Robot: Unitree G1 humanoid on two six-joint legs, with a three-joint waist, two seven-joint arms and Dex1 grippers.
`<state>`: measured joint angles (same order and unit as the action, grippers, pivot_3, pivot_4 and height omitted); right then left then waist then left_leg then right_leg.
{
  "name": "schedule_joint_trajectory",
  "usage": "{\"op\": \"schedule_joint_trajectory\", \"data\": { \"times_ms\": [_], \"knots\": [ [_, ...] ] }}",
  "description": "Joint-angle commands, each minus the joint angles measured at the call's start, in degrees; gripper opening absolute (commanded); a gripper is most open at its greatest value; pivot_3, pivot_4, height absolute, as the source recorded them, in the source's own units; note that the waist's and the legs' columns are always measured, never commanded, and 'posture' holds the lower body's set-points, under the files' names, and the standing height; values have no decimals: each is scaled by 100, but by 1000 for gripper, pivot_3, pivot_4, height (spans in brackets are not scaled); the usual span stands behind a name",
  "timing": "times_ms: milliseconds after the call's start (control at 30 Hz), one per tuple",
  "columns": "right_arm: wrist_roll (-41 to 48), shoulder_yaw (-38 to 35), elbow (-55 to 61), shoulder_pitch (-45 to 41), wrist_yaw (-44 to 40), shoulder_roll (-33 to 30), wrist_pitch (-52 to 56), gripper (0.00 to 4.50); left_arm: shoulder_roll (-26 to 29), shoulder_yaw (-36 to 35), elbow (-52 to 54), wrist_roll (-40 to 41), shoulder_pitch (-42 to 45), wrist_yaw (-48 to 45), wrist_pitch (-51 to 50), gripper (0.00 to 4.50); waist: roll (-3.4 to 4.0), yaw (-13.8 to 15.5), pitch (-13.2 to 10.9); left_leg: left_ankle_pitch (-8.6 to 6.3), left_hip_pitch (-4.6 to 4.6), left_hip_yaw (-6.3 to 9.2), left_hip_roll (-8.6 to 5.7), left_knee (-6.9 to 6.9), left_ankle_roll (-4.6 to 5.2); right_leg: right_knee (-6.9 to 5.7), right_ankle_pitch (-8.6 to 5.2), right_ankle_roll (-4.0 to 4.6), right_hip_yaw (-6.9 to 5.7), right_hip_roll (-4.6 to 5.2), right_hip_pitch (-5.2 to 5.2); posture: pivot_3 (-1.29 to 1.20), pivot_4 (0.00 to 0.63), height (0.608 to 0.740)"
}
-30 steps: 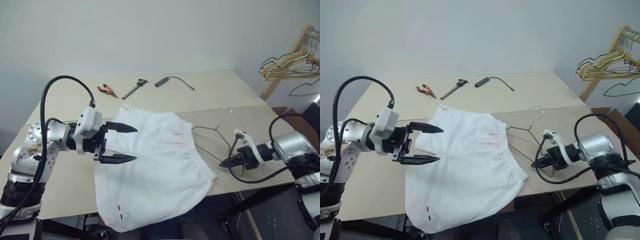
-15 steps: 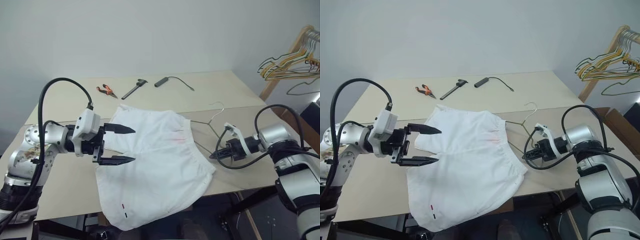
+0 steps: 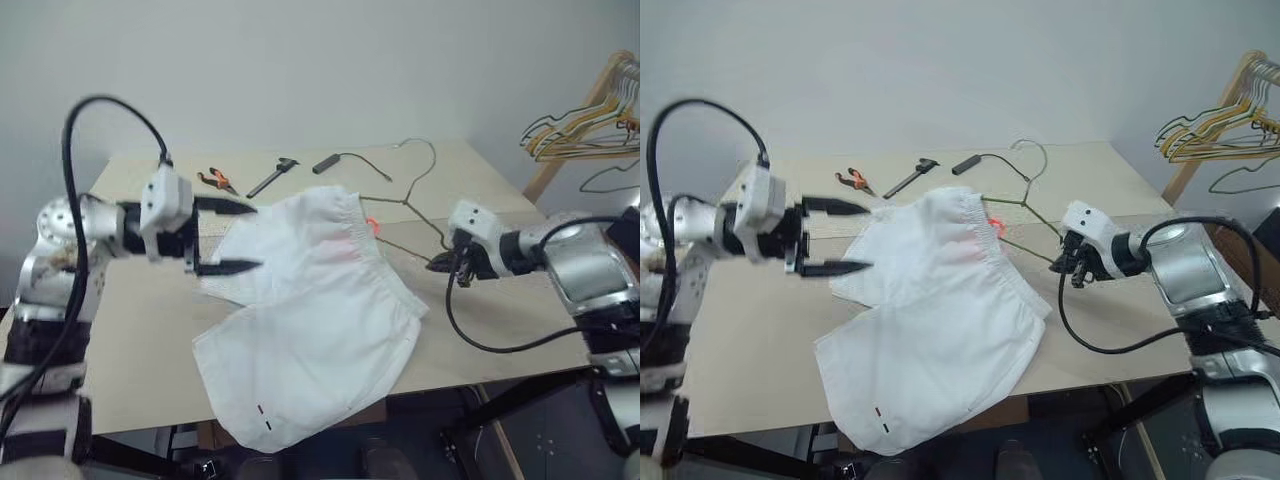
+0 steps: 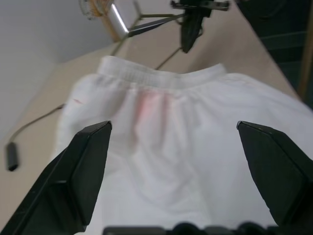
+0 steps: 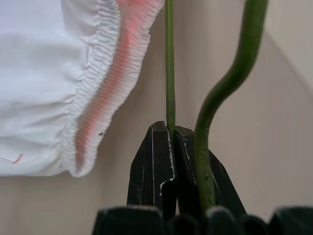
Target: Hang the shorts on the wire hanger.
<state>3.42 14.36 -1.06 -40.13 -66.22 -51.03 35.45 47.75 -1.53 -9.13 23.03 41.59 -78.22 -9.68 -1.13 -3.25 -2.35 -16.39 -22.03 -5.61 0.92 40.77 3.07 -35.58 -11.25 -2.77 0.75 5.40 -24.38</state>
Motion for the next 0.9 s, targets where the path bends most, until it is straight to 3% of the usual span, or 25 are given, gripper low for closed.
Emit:
{"op": "schedule_joint_trajectory", "data": {
  "times_ms": [33, 267, 400, 500, 600, 900],
  "knots": [
    [-416, 189, 1000, -123, 183, -90, -225, 0, -117, 174, -1129, -483, 1075, -222, 846, 4457, 0, -61, 0, 0, -3, -4, -1, 1, 0, 3, 0, 0, -2, 1, 0, -120, 0, 740],
    [-410, 474, 1706, -490, 22, 77, 425, 0, -444, 1404, -2628, -1211, 2063, -1424, 2206, 4457, 0, -242, 0, -2, -15, -47, 2, 1, 4, 22, 1, -2, -2, 1, -5, -144, 0, 740],
    [-299, 462, 1787, -623, -107, 64, 627, 0, -778, 1782, -3358, -1708, 2358, -1394, 2860, 4457, 0, -280, 0, -5, -24, -48, 8, 1, 9, 21, 1, -2, -1, 0, -17, -149, 0, 740],
    [-197, 433, 1910, -653, -206, 41, 675, 0, -1150, 2014, -4007, -2412, 2595, -756, 3237, 4457, 0, -300, 0, -7, -31, -48, 7, 3, 12, 21, 2, -2, 0, 2, -23, -156, 0, 740],
    [-136, 421, 1955, -670, -232, 31, 720, 0, -1384, 1995, -4442, -2593, 2738, -607, 3474, 3868, 0, -323, 0, -9, -34, -45, 7, 3, 15, 22, 3, -4, 0, 3, -24, -163, 0, 740],
    [-82, 381, 1971, -701, -251, -7, 891, 0, -1534, 1789, -4640, -2447, 2743, -1026, 3494, 885, -1, -466, 0, -8, -84, -14, 5, 22, 16, -26, 4, -5, 14, 4, -92, -175, 0, 740]
  ]
}}
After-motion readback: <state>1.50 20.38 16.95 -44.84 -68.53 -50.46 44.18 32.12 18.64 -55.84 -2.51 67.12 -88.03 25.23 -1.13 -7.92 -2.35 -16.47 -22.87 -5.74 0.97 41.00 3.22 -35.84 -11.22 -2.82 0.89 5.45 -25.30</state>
